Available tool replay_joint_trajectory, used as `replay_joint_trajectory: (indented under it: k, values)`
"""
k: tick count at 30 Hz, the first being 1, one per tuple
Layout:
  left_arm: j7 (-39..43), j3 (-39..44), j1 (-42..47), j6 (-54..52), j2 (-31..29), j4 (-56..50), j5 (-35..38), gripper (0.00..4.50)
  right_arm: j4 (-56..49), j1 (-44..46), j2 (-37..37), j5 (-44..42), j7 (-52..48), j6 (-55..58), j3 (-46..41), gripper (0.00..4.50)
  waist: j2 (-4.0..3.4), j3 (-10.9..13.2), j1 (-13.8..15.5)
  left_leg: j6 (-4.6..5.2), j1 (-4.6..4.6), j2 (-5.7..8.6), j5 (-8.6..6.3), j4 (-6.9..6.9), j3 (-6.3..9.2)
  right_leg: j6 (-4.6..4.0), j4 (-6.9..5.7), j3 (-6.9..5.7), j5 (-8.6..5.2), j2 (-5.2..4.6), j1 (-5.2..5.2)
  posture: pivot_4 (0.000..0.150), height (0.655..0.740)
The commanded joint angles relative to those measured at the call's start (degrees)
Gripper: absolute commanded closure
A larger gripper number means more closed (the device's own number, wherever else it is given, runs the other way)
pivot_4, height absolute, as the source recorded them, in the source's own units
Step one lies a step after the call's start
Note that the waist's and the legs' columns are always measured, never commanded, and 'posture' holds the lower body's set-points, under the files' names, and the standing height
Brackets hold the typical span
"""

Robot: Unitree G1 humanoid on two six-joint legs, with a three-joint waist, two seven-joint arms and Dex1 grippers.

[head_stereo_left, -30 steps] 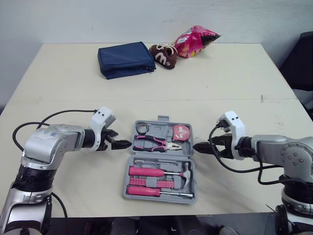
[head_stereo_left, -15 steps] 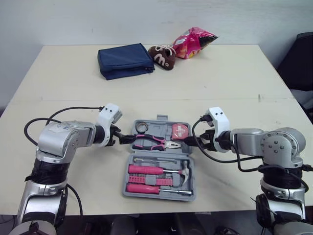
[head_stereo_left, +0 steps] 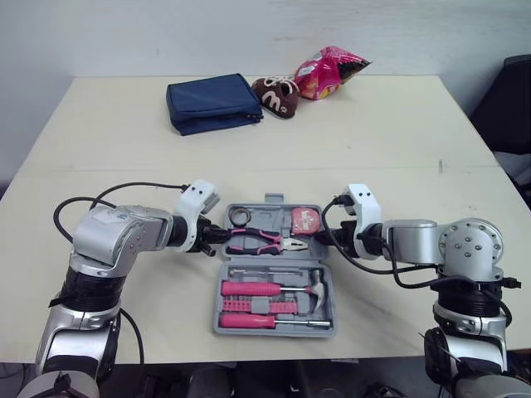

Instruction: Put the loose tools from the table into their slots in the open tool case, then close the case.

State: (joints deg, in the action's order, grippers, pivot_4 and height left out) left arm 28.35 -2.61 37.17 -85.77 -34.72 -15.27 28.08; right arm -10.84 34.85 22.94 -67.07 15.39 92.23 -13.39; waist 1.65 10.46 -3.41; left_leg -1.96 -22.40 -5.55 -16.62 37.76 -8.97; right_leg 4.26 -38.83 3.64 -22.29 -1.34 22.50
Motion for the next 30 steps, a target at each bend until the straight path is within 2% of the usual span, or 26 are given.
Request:
replay_joint_trajectory:
  k: [1, 4, 7, 13, 18, 22, 25, 27, 28, 30]
  values:
    - [-0.08, 2.8, -0.62, 2.72, 2.15, -1.36, 0.94, 4.47, -4.42, 0.29, -2.36, -0.81, -1.09, -1.06, -2.93, 4.5, 0.0, 0.0, 0.01, 0.0, 0.0, 0.0, 0.03, 0.0, 0.0, 0.0, -0.01, -0.01, 0.0, 0.0, 0.01, 0.15, 0.74]
    - [-0.15, 5.76, -1.51, 7.18, 4.55, -1.3, 1.13, 4.47, -8.87, -0.72, -1.18, 0.99, -5.02, -5.22, -1.45, 4.5, -0.01, 0.02, 0.03, 0.0, -0.03, 0.01, 0.04, -0.03, 0.0, 0.0, -0.04, -0.01, 0.0, 0.0, 0.06, 0.15, 0.74]
    - [1.27, 7.22, -3.9, 18.63, 6.23, -1.55, -0.01, 4.47, -14.52, -4.12, 1.97, 5.06, -12.44, -12.51, 2.0, 4.5, -0.03, 0.02, 0.13, -0.01, -0.11, 0.03, 0.04, -0.12, 0.0, 0.0, 0.07, -0.02, 0.0, 0.0, 0.12, 0.15, 0.74]
    - [7.78, 5.93, -9.79, 41.68, 4.78, -0.25, -4.55, 4.47, -18.23, -13.27, 8.73, 22.73, -27.85, -36.26, 11.24, 4.5, -0.02, 0.02, 0.06, -0.03, -0.11, 0.06, 0.05, -0.5, -0.1, 0.02, 0.45, 0.01, 0.01, 0.04, 0.15, 0.15, 0.74]
    - [11.24, 5.28, -17.93, 71.13, 5.57, 5.05, -12.6, 4.47, -10.65, -22.79, 14.42, 48.71, -39.09, -73.15, 20.6, 4.5, -0.02, 0.02, 0.14, -0.02, -0.09, 0.06, 0.05, -0.56, -0.11, 0.06, 0.66, -0.01, 0.03, 0.04, 0.1, 0.15, 0.74]
    - [14.38, 4.23, -23.74, 91.37, 4.24, 9.15, -17.91, 4.47, -2.29, -27.89, 16.82, 62.68, -41.44, -98.89, 22.59, 4.5, -0.02, 0.02, 0.15, 0.06, 0.03, 0.09, 0.02, -0.52, -0.18, 0.19, 0.82, -0.01, 0.15, 0.0, -0.09, 0.15, 0.74]
    - [17.34, 4.16, -27.52, 101.3, 2.73, 11.83, -18.89, 4.47, 2.62, -30.97, 17.24, 67.85, -40.95, -110.21, 22.42, 4.5, -0.01, 0.01, 0.1, 0.16, 0.19, 0.14, 0.05, -0.51, -0.36, 0.28, 0.84, 0.0, 0.24, -0.05, -0.19, 0.15, 0.74]
    - [17.45, 4.67, -28.7, 105.89, 1.94, 13.33, -19.76, 3.78, 3.72, -32.73, 17.56, 65.71, -44.7, -111.64, 22.9, 3.64, -0.01, 0.01, 0.06, 0.18, 0.37, 0.14, 0.04, -0.49, -0.37, 0.28, 0.84, 0.0, 0.24, -0.07, -0.4, 0.15, 0.74]
    - [17.24, 5.15, -29.52, 107.88, 1.17, 13.73, -20.62, 3.46, 4.67, -33.37, 17.74, 67.83, -43.44, -114.65, 22.13, 3.29, 0.0, 0.02, 0.06, 0.19, 0.49, 0.13, 0.05, -0.49, -0.35, 0.28, 0.86, 0.01, 0.25, -0.07, -0.54, 0.15, 0.74]
    - [18.39, 6.74, -31.98, 111.34, -1.93, 15.27, -21.65, 2.55, 6.34, -35.45, 19.38, 74.08, -39.45, -121.46, 18.93, 2.25, 0.04, 0.03, 0.01, 0.21, 1.04, 0.1, 0.01, -0.66, -0.35, 0.24, 1.02, 0.06, 0.23, -0.06, -1.11, 0.15, 0.74]
